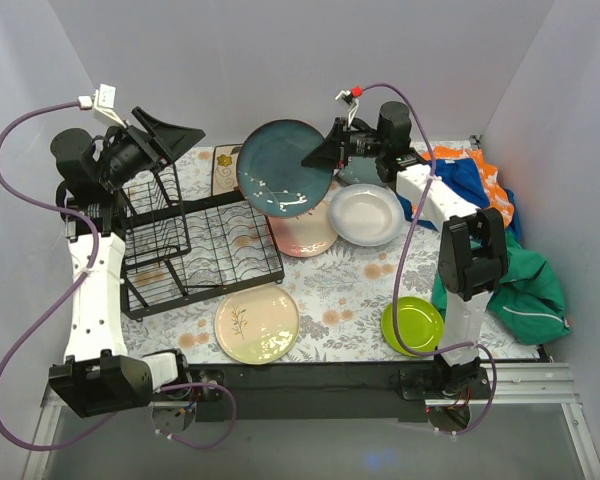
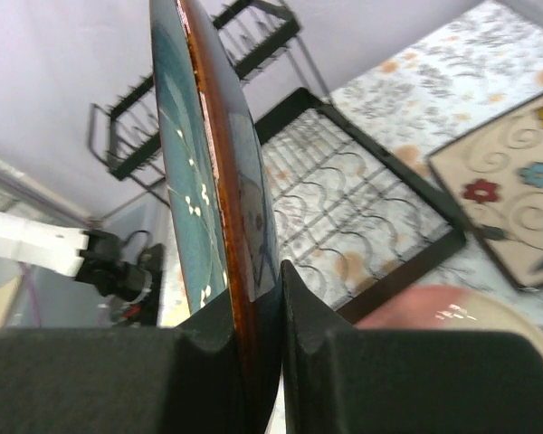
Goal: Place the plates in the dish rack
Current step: Pass the plate from the right arm to the left
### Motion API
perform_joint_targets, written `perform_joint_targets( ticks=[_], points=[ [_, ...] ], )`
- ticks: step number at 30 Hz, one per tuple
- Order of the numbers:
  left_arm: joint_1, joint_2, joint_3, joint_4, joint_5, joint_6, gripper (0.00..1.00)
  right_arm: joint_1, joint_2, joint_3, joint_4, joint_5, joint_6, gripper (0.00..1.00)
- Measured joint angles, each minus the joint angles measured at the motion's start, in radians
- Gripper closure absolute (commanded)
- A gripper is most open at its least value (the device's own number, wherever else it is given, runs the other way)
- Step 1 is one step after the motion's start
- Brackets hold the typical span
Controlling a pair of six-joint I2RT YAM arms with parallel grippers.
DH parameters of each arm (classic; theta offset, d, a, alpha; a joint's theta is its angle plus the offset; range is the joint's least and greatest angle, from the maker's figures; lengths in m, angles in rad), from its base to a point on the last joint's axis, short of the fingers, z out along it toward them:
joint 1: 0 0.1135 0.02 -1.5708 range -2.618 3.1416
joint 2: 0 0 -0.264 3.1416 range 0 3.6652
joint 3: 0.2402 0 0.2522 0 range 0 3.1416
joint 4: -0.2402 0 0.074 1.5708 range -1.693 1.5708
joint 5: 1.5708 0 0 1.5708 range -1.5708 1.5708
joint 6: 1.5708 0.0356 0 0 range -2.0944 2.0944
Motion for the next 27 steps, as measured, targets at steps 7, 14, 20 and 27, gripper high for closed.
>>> perform_joint_targets(
  ticks=[7, 14, 20, 27],
  points=[
    [-0.011, 0.106, 0.029, -0.086, 0.008, -0.389, 0.26, -0.051, -0.086, -0.013, -0.225, 0.165, -0.337, 0.99],
    [-0.118, 0.190, 0.094, -0.248, -0.052, -0.536, 0.26, -0.018, -0.271, -0.154, -0.285, 0.389, -0.689, 0.99],
    [-0.297, 0.245, 0.116, -0.298, -0.089, -0.562, 0.28, 0.066, -0.401, -0.331, -0.249, 0.520, -0.898, 0.99],
    [-0.332, 0.272, 0.121, -0.376, -0.125, -0.573, 0.29, 0.150, -0.477, -0.486, -0.164, 0.616, -1.078, 0.99]
  ],
)
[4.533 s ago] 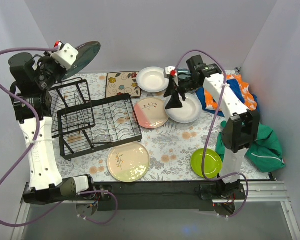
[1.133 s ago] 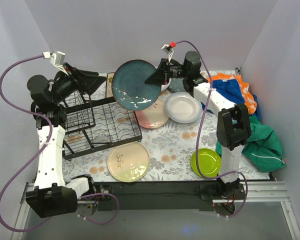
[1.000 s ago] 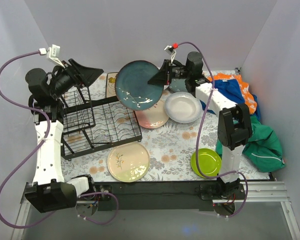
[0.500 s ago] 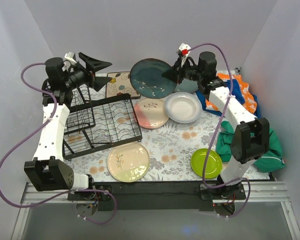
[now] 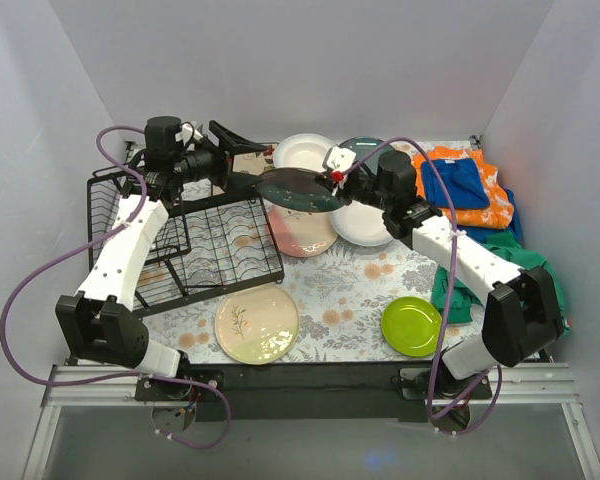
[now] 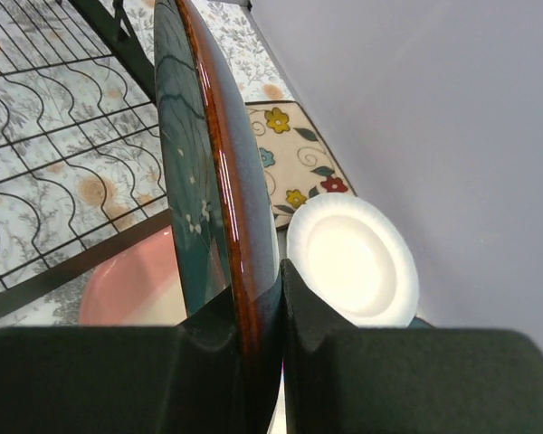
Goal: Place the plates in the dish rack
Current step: Pass the plate from the right arm to the left
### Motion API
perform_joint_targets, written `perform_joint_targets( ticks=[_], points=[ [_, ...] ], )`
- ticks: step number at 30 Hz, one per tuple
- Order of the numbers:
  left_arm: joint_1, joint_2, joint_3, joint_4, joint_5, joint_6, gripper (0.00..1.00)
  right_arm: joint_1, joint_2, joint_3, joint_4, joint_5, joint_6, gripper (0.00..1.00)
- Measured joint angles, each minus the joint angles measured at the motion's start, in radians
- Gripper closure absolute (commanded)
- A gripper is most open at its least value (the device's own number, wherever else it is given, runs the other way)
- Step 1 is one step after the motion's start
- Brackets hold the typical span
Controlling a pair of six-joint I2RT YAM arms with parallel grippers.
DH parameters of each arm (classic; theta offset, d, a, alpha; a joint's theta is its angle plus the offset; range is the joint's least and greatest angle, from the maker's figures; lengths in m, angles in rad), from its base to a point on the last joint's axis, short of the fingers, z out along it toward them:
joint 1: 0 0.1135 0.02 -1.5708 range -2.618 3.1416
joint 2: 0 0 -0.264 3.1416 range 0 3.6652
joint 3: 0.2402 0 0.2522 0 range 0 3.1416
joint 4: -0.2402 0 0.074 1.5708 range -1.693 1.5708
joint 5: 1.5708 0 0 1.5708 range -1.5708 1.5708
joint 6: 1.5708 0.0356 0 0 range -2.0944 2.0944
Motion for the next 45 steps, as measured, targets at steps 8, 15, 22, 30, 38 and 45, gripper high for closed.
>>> perform_joint_targets(
  ticks=[8, 15, 22, 30, 38, 45],
  points=[
    [-0.057, 0.003, 0.015, -0.158, -0.055, -0.001, 0.30, 0.077, -0.060, -0.092, 0.115, 0.096, -0.147, 0.99],
    [-0.108, 0.044, 0.069, -0.233, -0.155, -0.003, 0.49, 0.176, -0.109, -0.207, 0.281, 0.199, -0.247, 0.99],
    [-0.127, 0.066, 0.082, -0.275, -0.242, -0.043, 0.91, 0.243, -0.109, -0.337, 0.528, 0.369, -0.342, 0.99],
    [-0.141, 0.026, 0.069, -0.117, -0.248, -0.195, 1.00, 0.266, -0.100, -0.377, 0.722, 0.464, -0.334, 0.89],
    [-0.145, -0.027, -0.035, -0.030, -0.329, -0.099, 1.00, 0.277, -0.142, -0.419, 0.772, 0.383, -0.306, 0.15],
    [-0.143, -0.068, -0.061, -0.006, -0.409, -0.059, 1.00, 0.278, -0.182, -0.422, 0.771, 0.369, -0.264, 0.02]
  ],
)
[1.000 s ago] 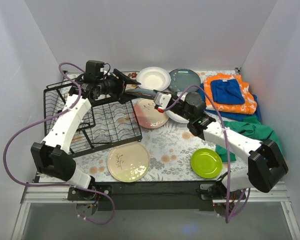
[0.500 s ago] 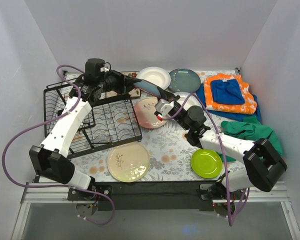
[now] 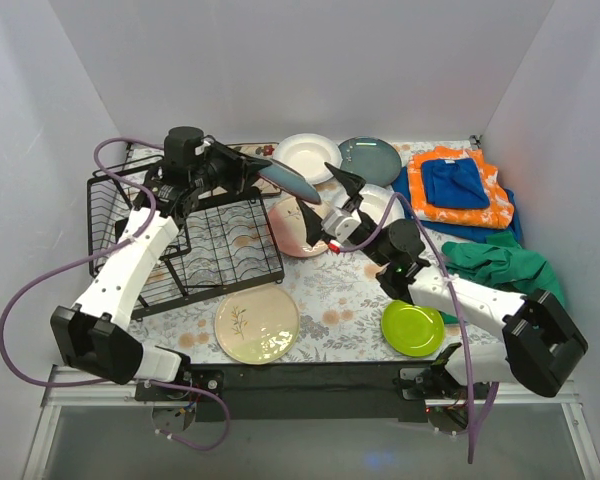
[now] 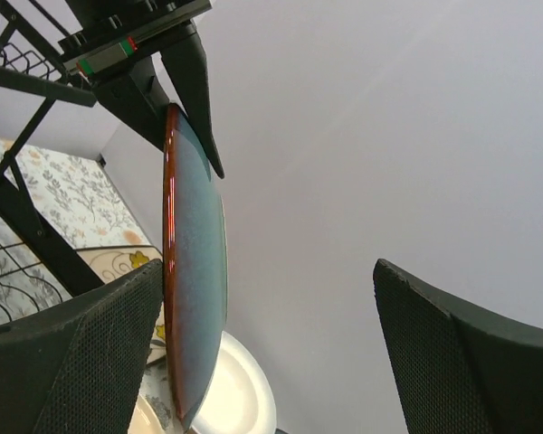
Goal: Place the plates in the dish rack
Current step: Pass the plate from the right arm to the left, then move the dish rack
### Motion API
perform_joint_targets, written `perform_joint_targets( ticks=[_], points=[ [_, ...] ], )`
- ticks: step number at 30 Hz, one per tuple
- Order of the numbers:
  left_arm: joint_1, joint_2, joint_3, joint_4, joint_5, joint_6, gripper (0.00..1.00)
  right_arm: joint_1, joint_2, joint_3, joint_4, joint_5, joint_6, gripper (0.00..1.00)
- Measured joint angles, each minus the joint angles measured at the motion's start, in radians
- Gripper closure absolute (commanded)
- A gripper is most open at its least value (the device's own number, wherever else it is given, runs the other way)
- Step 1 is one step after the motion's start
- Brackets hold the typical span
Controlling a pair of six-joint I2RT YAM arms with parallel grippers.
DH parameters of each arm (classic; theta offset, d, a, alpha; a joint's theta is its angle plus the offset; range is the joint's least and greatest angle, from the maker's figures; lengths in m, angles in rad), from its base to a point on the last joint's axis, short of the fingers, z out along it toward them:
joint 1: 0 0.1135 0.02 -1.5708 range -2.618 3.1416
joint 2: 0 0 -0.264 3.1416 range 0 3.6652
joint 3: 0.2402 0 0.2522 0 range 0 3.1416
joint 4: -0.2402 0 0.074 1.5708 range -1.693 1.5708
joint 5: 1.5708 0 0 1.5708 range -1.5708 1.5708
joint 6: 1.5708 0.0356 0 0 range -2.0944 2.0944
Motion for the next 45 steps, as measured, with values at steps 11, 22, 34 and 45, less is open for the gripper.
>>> perform_joint_targets(
  ticks=[11, 22, 34, 45],
  points=[
    [0.104, -0.030, 0.061, -0.047, -0.148, 0.053, 1.00, -0.004, -0.234, -0.020, -0.011, 0.057, 0.069, 0.02],
    [0.179, 0.016, 0.343, -0.165, -0.278, 0.063, 1.00, -0.004, -0.252, -0.053, -0.111, 0.226, 0.148, 0.02],
    [0.278, 0.084, 0.791, -0.531, -0.513, 0.064, 1.00, -0.035, -0.154, -0.053, -0.187, 0.500, 0.249, 0.02],
    [0.302, 0.091, 0.852, -0.772, -0.632, 0.067, 1.00, -0.060, -0.119, -0.053, -0.187, 0.558, 0.304, 0.02]
  ],
)
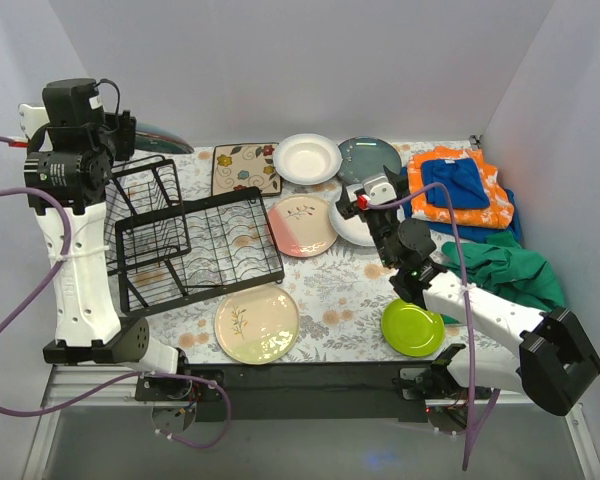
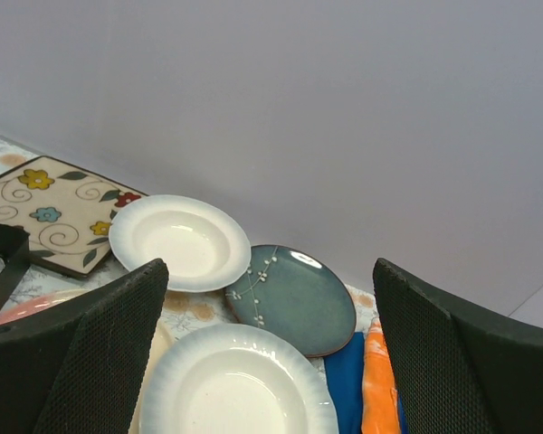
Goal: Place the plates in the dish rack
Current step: Move the dish rack
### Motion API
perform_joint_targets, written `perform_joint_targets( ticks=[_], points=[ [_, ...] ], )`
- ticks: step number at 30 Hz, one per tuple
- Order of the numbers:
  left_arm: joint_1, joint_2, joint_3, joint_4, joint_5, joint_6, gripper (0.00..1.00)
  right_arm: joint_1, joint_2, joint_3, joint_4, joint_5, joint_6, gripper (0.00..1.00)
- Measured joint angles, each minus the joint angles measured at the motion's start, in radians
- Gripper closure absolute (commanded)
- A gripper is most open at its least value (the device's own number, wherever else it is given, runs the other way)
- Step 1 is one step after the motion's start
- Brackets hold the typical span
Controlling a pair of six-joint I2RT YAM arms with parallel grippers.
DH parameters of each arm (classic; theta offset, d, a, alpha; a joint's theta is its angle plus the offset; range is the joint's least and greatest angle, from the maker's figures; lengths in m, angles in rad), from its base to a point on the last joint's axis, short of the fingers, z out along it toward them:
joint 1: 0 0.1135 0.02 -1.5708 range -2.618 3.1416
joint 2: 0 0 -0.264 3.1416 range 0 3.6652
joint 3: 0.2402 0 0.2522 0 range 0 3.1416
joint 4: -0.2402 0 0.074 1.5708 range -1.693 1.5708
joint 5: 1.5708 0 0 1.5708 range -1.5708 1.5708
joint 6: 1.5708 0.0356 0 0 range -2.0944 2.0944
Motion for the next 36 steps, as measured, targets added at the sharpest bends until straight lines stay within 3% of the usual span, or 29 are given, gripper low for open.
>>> perform_joint_targets(
  ticks=[12, 24, 36],
  points=[
    [0.000, -0.055, 0.009, -0.120, -0.120, 0.001, 1.00, -0.055, 0.032, -0.013, 0.000, -0.005, 0.055, 0.02],
    [0.000, -0.025, 0.005, -0.105, -0.198, 0.001, 1.00, -0.116, 0.085, -0.011, 0.000, -0.027, 0.078, 0.02],
    [0.076, 0.024, 0.000, -0.081, -0.198, 0.000, 1.00, -0.168, 0.157, 0.045, 0.000, -0.034, 0.084, 0.02]
  ],
)
